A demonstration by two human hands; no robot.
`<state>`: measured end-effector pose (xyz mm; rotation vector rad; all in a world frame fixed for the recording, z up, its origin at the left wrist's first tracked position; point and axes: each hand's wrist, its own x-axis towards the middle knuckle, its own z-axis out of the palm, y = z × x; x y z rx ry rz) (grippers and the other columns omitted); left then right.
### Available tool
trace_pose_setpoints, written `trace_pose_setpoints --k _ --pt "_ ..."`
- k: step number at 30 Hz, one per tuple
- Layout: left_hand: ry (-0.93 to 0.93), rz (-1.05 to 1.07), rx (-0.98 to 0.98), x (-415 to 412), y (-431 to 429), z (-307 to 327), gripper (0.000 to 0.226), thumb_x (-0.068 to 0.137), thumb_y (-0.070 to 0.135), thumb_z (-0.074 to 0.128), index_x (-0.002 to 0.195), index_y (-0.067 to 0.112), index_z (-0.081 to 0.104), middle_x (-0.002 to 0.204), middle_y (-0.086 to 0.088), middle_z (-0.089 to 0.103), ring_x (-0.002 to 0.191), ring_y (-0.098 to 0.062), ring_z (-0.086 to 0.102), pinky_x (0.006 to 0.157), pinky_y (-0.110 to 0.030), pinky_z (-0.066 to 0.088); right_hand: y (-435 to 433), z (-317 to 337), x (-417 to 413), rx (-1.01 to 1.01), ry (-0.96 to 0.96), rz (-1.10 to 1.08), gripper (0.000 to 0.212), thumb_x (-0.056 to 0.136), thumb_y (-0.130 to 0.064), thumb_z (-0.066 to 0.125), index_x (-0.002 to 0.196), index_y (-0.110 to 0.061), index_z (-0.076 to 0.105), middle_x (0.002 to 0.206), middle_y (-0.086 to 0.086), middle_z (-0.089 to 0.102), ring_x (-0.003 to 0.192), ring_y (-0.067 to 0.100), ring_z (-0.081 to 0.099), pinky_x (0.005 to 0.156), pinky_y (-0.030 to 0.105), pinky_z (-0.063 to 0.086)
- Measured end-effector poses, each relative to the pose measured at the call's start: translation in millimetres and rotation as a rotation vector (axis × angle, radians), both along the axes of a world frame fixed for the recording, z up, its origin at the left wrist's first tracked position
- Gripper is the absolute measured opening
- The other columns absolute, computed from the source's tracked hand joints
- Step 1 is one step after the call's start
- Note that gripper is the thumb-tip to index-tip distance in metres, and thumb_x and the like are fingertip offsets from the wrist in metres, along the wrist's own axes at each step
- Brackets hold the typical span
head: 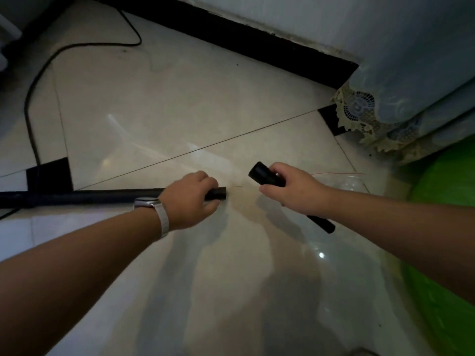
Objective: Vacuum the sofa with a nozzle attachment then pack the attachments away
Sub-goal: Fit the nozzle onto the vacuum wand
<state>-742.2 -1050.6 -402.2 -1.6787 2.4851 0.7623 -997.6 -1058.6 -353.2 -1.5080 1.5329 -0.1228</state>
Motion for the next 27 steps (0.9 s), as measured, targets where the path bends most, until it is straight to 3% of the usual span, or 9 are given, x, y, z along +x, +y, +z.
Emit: trace_pose_setpoints --k 4,10,16,19,22,27 --pt "-0.198 -0.015 -0.045 10.6 -13.1 -31.7 0.056 0.087 0.054 0.06 0.132 0.022 0.052 0.127 -0.004 0.053 0.108 -0.024 0.053 0.089 -0.041 0.05 2.9 -15.1 -11.9 0.017 0.05 0.068 0.017 0.091 -0.037 0.067 0.1 -0.027 0.057 0.084 -0.006 0.06 0.073 0.009 0.058 0.06 0.023 0.043" --pt "-0.282 0.02 -0.02 19.4 -9.1 -50.9 0.049 0.089 0.055 0.058 0.125 0.022 0.056 0.122 -0.005 0.053 0.108 -0.027 0.052 0.086 -0.038 0.045 7.9 -22.5 -16.6 0.039 0.076 0.1 0.013 0.091 -0.037 0.067 0.096 -0.03 0.056 0.083 -0.008 0.059 0.074 0.008 0.057 0.063 0.024 0.043" --pt "-0.264 -0.015 -0.038 32.9 -0.7 -43.7 0.04 0.096 0.052 0.051 0.121 0.022 0.059 0.109 -0.003 0.058 0.091 -0.021 0.051 0.072 -0.033 0.034 12.4 -27.7 -9.0 0.061 0.087 0.103 0.021 0.089 -0.036 0.068 0.104 -0.023 0.061 0.091 -0.001 0.064 0.084 0.017 0.063 0.071 0.031 0.048" --pt "-0.219 -0.022 -0.058 39.3 4.6 -29.6 0.041 0.096 0.056 0.048 0.116 0.022 0.057 0.097 -0.001 0.058 0.078 -0.018 0.048 0.066 -0.032 0.035 13.0 -27.4 -3.0 0.052 0.083 0.114 0.015 0.089 -0.035 0.068 0.098 -0.025 0.06 0.088 -0.003 0.064 0.082 0.017 0.062 0.068 0.028 0.046" --pt "-0.196 -0.046 -0.108 47.4 9.2 -14.7 0.056 0.09 0.07 0.038 0.11 0.022 0.057 0.09 0.001 0.058 0.071 -0.017 0.046 0.062 -0.032 0.038 13.3 -22.5 0.9 0.035 0.084 0.132 0.013 0.089 -0.036 0.068 0.093 -0.03 0.058 0.083 -0.008 0.06 0.078 0.013 0.059 0.066 0.025 0.044" --pt "-0.176 -0.073 -0.163 54.7 23.6 19.8 0.083 0.075 0.087 0.013 0.105 0.022 0.056 0.086 0.005 0.059 0.065 -0.017 0.05 0.057 -0.031 0.04 21.6 -5.6 7.9 0.006 0.134 0.276 0.023 0.088 -0.042 0.068 0.106 -0.029 0.06 0.089 -0.006 0.064 0.083 0.015 0.063 0.07 0.028 0.048"
